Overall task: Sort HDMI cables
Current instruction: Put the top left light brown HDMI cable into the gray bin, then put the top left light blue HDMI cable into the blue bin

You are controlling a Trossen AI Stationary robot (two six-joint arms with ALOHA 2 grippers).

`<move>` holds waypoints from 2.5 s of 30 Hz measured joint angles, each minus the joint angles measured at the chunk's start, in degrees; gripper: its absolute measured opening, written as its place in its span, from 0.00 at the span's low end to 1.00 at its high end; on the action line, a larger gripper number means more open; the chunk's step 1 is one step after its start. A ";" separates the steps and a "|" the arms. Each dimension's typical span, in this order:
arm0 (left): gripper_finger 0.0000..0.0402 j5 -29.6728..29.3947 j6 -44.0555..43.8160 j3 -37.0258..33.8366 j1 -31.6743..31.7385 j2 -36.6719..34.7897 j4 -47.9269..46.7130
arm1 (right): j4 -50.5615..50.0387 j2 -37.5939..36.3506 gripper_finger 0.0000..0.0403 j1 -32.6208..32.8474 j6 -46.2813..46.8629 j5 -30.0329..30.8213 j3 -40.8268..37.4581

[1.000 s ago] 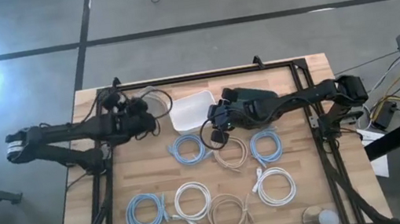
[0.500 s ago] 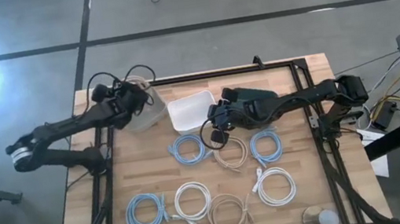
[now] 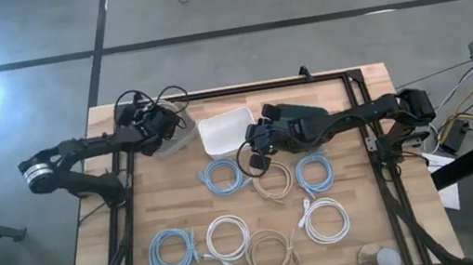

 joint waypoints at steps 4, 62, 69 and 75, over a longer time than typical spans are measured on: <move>0.23 0.13 -0.05 0.06 0.03 1.21 -0.05 | 0.04 0.00 0.39 0.00 0.30 0.00 0.00; 0.52 20.98 -0.20 6.51 -2.71 -12.44 -8.93 | -8.33 29.46 0.42 0.30 48.09 -18.93 16.57; 0.51 20.96 -0.14 6.51 -2.71 -12.44 -8.93 | -8.82 29.46 0.32 0.20 46.37 -20.17 16.61; 0.51 20.96 -0.12 6.49 -2.71 -12.42 -8.91 | -8.50 29.12 0.11 0.26 43.89 -20.97 16.57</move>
